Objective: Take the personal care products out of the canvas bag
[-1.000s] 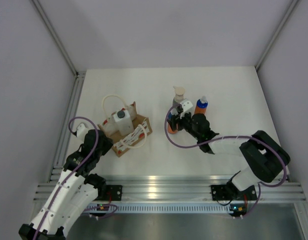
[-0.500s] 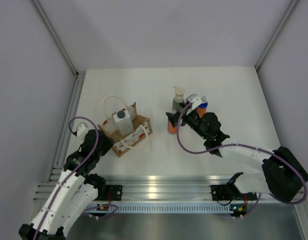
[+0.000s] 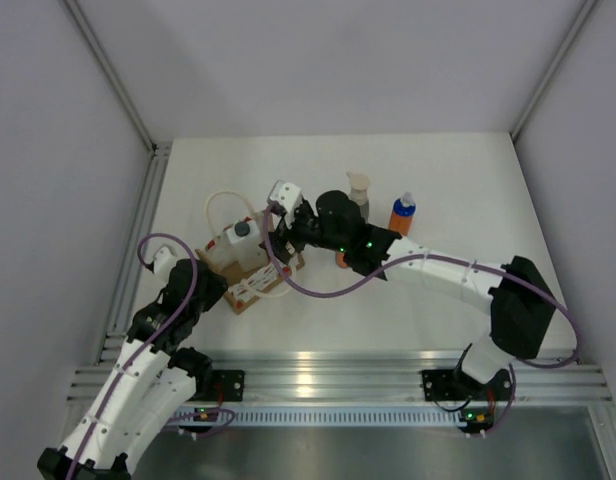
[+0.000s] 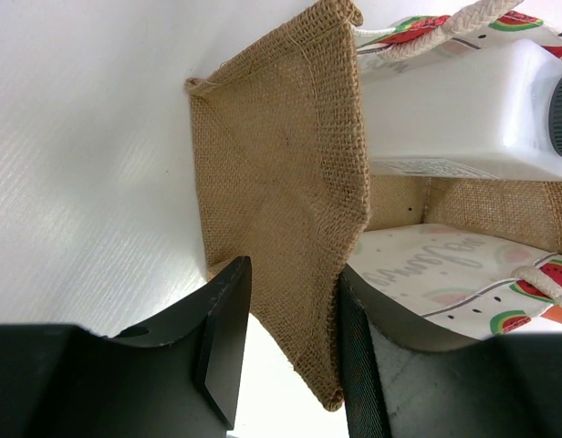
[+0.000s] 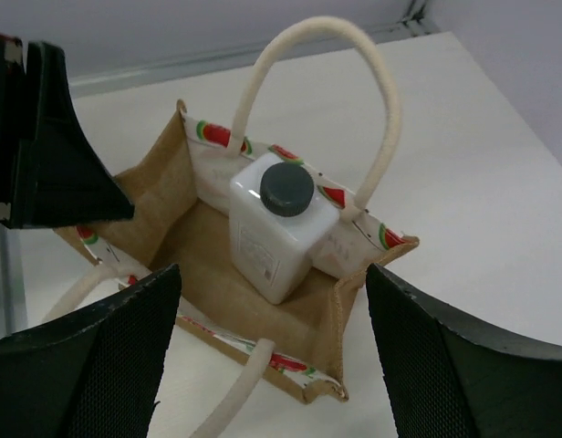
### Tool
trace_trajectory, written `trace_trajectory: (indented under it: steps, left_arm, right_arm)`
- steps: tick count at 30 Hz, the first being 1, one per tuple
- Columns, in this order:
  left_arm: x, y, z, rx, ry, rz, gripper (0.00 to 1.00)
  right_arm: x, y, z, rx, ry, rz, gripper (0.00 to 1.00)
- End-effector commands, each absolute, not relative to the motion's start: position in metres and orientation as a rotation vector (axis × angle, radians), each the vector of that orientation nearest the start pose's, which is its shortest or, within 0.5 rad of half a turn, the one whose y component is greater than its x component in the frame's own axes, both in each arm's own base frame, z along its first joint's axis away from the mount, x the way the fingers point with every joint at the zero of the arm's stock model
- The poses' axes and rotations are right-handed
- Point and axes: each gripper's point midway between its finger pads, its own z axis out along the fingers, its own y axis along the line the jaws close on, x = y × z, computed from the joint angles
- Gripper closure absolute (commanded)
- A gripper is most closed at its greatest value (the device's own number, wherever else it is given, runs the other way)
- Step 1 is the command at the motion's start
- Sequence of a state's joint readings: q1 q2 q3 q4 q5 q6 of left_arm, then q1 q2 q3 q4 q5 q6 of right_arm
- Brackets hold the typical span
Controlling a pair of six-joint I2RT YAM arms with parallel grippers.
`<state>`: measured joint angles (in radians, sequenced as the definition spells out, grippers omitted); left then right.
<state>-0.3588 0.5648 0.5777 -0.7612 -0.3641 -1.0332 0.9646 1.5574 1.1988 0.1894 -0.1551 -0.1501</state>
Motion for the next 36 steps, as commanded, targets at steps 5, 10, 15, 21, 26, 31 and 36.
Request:
trace_trajectory:
  steps: [5,10,15,21,26,31,36]
  left_arm:
    - [0.211,-0.044,0.141,-0.899,2.057,-0.313,0.55]
    - [0.210,-0.046,0.140,-0.893,2.065,-0.319,0.55]
    - [0.210,-0.048,0.139,-0.889,2.074,-0.327,0.55]
    - [0.209,-0.047,0.136,-0.880,2.082,-0.316,0.55]
    - [0.208,-0.046,0.133,-0.881,2.082,-0.314,0.55]
    - [0.209,-0.046,0.133,-0.878,2.081,-0.312,0.55]
    - [0.209,-0.044,0.132,-0.876,2.078,-0.298,0.55]
  right_arm:
    - [0.258,0.463,0.225,-1.536,1.359,0.700,0.23]
    - [0.272,0.480,0.208,-1.648,1.274,0.703,0.25]
    - [0.288,0.487,0.196,-1.672,1.254,0.745,0.25]
    - [0.301,0.496,0.186,-1.681,1.249,0.714,0.24]
    - [0.306,0.496,0.189,-1.682,1.233,0.688,0.24]
    - [0.309,0.497,0.180,-1.702,1.227,0.748,0.26]
    - [0.300,0.498,0.176,-1.734,1.221,0.879,0.41]
